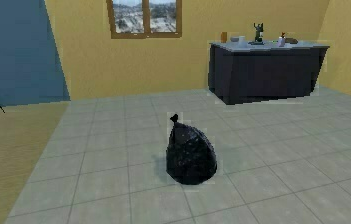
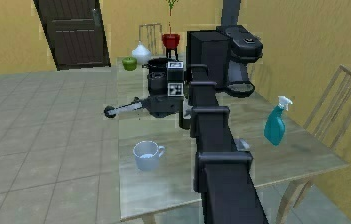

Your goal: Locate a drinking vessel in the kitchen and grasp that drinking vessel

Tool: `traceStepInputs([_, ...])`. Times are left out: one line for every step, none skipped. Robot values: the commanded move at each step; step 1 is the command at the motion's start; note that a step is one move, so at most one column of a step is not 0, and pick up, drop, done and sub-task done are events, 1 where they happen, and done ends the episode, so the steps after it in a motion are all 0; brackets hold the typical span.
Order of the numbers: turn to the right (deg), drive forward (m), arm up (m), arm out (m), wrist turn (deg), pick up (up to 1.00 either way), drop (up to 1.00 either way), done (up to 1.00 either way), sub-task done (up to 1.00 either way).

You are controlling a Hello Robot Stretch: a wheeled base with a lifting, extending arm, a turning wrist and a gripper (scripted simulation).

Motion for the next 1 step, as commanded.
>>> traceStepInputs([0.0, 0.0, -0.3, 0.0, 0.0, 0.0, 0.0, 0.0, 0.0])
